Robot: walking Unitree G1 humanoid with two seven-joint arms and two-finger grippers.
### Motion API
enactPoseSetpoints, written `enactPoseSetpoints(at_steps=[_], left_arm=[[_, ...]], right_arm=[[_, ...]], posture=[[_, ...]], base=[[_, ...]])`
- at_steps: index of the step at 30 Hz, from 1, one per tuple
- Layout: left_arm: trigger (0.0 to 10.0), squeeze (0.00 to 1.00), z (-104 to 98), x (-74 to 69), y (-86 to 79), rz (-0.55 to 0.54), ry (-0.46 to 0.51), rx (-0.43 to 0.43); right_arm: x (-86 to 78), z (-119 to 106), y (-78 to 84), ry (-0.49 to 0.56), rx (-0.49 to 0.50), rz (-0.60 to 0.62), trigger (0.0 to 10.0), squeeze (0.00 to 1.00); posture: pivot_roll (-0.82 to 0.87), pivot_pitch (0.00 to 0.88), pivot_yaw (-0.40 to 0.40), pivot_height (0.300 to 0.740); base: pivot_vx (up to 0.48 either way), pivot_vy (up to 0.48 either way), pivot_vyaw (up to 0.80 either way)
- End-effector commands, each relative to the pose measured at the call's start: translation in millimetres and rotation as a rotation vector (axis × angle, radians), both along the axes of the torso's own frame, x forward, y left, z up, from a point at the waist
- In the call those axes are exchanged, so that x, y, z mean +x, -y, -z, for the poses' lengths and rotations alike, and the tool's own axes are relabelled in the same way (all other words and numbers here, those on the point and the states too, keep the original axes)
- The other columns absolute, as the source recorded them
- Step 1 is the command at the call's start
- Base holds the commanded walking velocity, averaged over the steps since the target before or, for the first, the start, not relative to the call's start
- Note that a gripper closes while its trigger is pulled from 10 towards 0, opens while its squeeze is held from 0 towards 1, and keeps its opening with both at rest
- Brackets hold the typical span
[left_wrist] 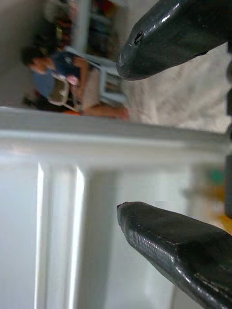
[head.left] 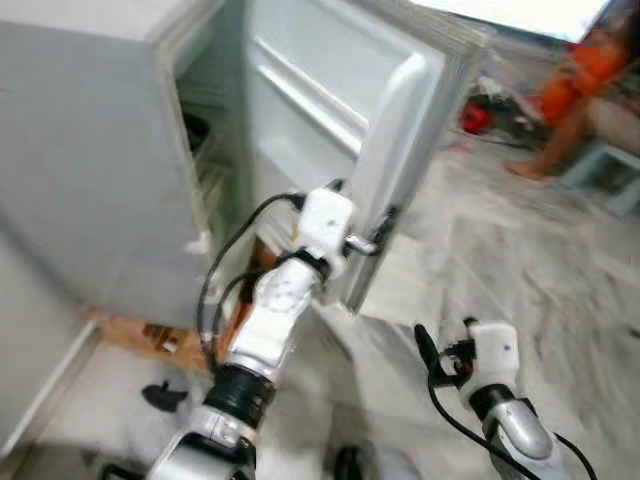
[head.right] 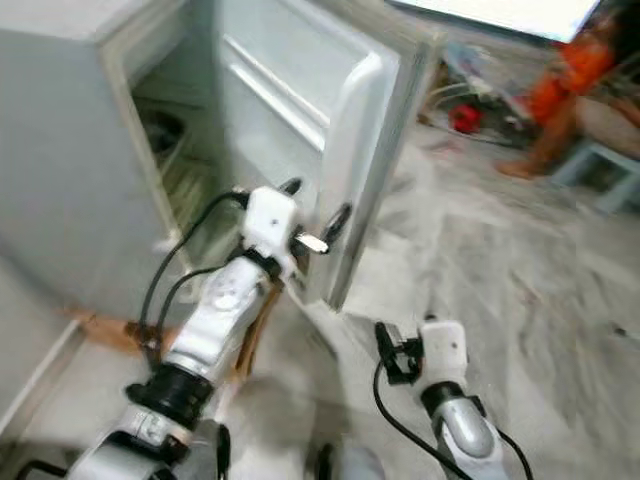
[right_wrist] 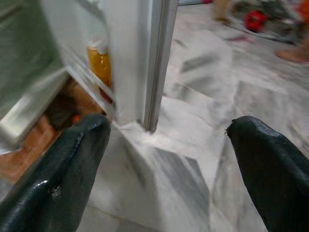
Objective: Restocking fridge
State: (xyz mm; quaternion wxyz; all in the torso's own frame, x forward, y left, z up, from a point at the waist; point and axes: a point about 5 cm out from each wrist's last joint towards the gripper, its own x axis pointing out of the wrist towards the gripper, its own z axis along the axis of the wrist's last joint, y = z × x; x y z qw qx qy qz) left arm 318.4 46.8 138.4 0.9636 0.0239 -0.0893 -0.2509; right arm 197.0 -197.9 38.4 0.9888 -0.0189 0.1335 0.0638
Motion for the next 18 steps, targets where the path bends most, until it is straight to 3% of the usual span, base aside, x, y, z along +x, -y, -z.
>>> enactPoseSetpoints(at_steps=[1, 5, 8, 9, 11, 13, 15, 16, 18], left_arm=[[10.0, 0.0, 1, -0.1, -7.5, -0.046, -0.001, -0.005], [10.0, 0.0, 10, -4.3, -28.4, -0.08, -0.019, 0.004], [10.0, 0.0, 25, -14.7, -54.3, -0.163, -0.043, 0.014], [10.0, 0.0, 25, -14.7, -54.3, -0.163, -0.043, 0.014], [10.0, 0.0, 41, -32.2, -84.6, -0.252, -0.081, 0.035], [10.0, 0.0, 43, -35.0, -88.8, -0.265, -0.088, 0.037], [10.0, 0.0, 55, -46.8, -105.9, -0.309, -0.118, 0.053], [10.0, 0.0, 65, -59.1, -125.2, -0.37, -0.151, 0.084], [10.0, 0.0, 69, -66.4, -138.8, -0.417, -0.173, 0.092]], right_arm=[[5.6, -5, 1.2, 0.034, 0.002, 0.005, 10.0, 0.0], [6.4, -6, 0.2, 0.047, -0.002, 0.012, 10.0, 0.0], [11.7, -10, 0.1, 0.073, -0.011, 0.033, 10.0, 0.0], [11.7, -10, 0.1, 0.073, -0.011, 0.033, 10.0, 0.0], [22.2, -17, -0.5, 0.107, -0.005, 0.065, 10.0, 0.0], [25.0, -19, -1.2, 0.116, -0.005, 0.069, 10.0, 0.0], [30.4, -22, -2.7, 0.133, -0.014, 0.068, 10.0, 0.0], [35.8, -25, -5.4, 0.147, -0.012, 0.065, 10.0, 0.0], [40.3, -26, -9.6, 0.153, -0.004, 0.056, 10.0, 0.0]], posture=[[-0.01, 0.099, -0.086, 0.74], [0.0, 0.09, -0.081, 0.74], [-0.01, 0.081, -0.077, 0.74], [-0.01, 0.081, -0.077, 0.74], [-0.01, 0.075, -0.075, 0.74], [-0.01, 0.074, -0.075, 0.74], [0.0, 0.069, -0.079, 0.74], [0.01, 0.071, -0.081, 0.74], [0.01, 0.083, -0.083, 0.74]], base=[[0.0, 0.0, 0.0], [0.0, 0.0, 0.0], [0.0, 0.0, 0.0], [0.0, 0.0, 0.0], [0.167, 0.0, 0.0], [0.353, 0.0, 0.0], [0.452, 0.0, 0.0], [0.458, 0.0, 0.0], [0.456, 0.0, 0.0]])
